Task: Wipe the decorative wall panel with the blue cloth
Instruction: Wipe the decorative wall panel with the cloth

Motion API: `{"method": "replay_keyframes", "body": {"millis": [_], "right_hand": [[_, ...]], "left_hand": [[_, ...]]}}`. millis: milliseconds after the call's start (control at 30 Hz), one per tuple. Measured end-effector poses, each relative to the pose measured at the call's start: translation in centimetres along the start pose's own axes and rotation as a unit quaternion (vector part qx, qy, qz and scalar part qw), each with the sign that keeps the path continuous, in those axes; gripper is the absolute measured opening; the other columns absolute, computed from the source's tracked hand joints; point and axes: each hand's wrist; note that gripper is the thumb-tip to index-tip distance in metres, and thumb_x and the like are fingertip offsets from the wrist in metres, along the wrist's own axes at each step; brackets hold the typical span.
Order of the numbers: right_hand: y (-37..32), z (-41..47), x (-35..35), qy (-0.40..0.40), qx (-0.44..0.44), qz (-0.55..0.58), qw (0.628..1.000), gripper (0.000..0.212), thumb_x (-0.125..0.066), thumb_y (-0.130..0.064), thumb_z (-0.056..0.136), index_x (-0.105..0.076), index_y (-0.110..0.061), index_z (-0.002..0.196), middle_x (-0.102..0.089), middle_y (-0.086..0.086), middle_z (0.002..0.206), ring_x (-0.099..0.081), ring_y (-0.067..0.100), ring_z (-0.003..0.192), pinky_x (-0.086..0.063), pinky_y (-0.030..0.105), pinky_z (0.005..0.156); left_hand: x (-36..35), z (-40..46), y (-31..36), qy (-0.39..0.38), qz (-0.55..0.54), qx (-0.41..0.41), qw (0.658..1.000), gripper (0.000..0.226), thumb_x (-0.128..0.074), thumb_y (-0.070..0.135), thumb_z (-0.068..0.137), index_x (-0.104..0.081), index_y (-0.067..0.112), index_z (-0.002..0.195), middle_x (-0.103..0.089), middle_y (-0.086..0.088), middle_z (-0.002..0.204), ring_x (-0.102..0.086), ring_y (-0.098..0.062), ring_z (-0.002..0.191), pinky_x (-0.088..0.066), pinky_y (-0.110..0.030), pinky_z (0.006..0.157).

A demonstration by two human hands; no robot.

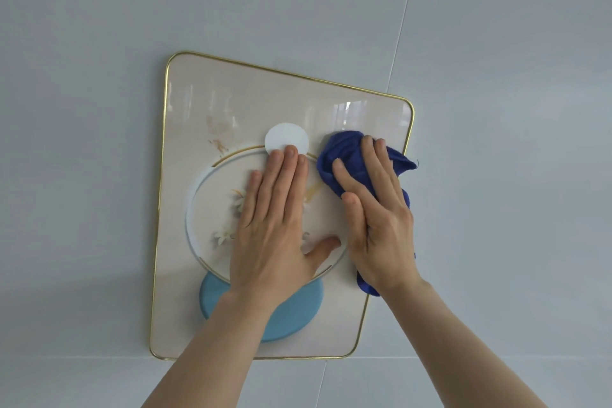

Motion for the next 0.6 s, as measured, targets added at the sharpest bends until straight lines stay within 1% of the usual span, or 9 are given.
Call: {"method": "replay_keyframes", "body": {"millis": [100,167,300,367,467,533,600], "right_hand": [[0.6,0.0,0.0,-0.005,0.025,-0.037,0.999,0.031,-0.058,-0.007,0.103,-0.071,-0.015,0.13,-0.04,0.022,0.159,-0.028,0.037,0.154,-0.031,0.042,0.124],[1.0,0.1,-0.1,0.001,0.043,-0.058,0.997,0.031,-0.063,-0.004,0.101,-0.074,-0.017,0.126,-0.044,0.021,0.157,-0.032,0.038,0.152,-0.033,0.037,0.122],[1.2,0.4,-0.6,0.014,0.041,-0.071,0.997,0.033,-0.064,0.001,0.099,-0.076,-0.019,0.123,-0.048,0.018,0.154,-0.034,0.037,0.151,-0.034,0.034,0.12],[1.3,0.7,-0.5,0.016,0.041,-0.068,0.997,0.036,-0.065,0.003,0.098,-0.075,-0.02,0.124,-0.049,0.017,0.154,-0.035,0.037,0.151,-0.032,0.032,0.12],[1.4,0.9,-0.4,0.02,0.044,-0.067,0.997,0.037,-0.064,0.005,0.098,-0.075,-0.019,0.124,-0.05,0.018,0.153,-0.037,0.036,0.151,-0.03,0.027,0.12],[1.1,1.6,-0.5,0.045,0.026,-0.054,0.997,0.034,-0.065,0.004,0.098,-0.077,-0.018,0.121,-0.052,0.018,0.152,-0.04,0.035,0.149,-0.033,0.025,0.118],[0.7,3.4,-0.6,0.095,-0.005,-0.048,0.994,0.028,-0.065,-0.001,0.1,-0.079,-0.018,0.117,-0.055,0.017,0.15,-0.044,0.032,0.147,-0.037,0.02,0.113]], "left_hand": [[0.1,0.0,0.0,-0.006,-0.001,0.001,1.0,0.118,-0.058,0.073,0.081,-0.002,0.01,0.163,0.002,-0.008,0.173,0.004,-0.023,0.16,-0.008,-0.047,0.13],[0.1,-0.1,0.1,-0.005,-0.007,0.003,1.0,0.118,-0.058,0.073,0.081,-0.001,0.011,0.163,0.002,-0.008,0.173,0.004,-0.023,0.16,-0.007,-0.047,0.13],[-0.1,0.0,0.1,0.0,-0.007,-0.001,1.0,0.117,-0.059,0.072,0.081,-0.002,0.011,0.163,0.001,-0.008,0.173,0.003,-0.023,0.161,-0.008,-0.047,0.13],[-0.1,0.0,0.0,0.004,-0.01,0.0,1.0,0.118,-0.06,0.072,0.081,-0.002,0.011,0.163,0.0,-0.008,0.173,0.002,-0.023,0.161,-0.009,-0.047,0.13],[-0.1,0.0,0.0,0.007,-0.011,0.0,1.0,0.118,-0.061,0.072,0.08,-0.004,0.011,0.163,-0.001,-0.008,0.173,0.003,-0.022,0.161,-0.007,-0.046,0.13],[0.0,0.0,0.1,0.008,-0.014,0.002,1.0,0.118,-0.062,0.071,0.08,-0.005,0.01,0.163,-0.001,-0.007,0.173,0.003,-0.022,0.161,-0.008,-0.046,0.13],[0.2,-0.1,0.1,0.007,-0.016,0.0,1.0,0.118,-0.063,0.07,0.08,-0.005,0.009,0.163,-0.001,-0.007,0.173,0.003,-0.022,0.161,-0.009,-0.047,0.13]]}}
Point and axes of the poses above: each hand's wrist, its own z-axis towards the middle knuckle, its own x-axis out of the back of the hand, y = z × x
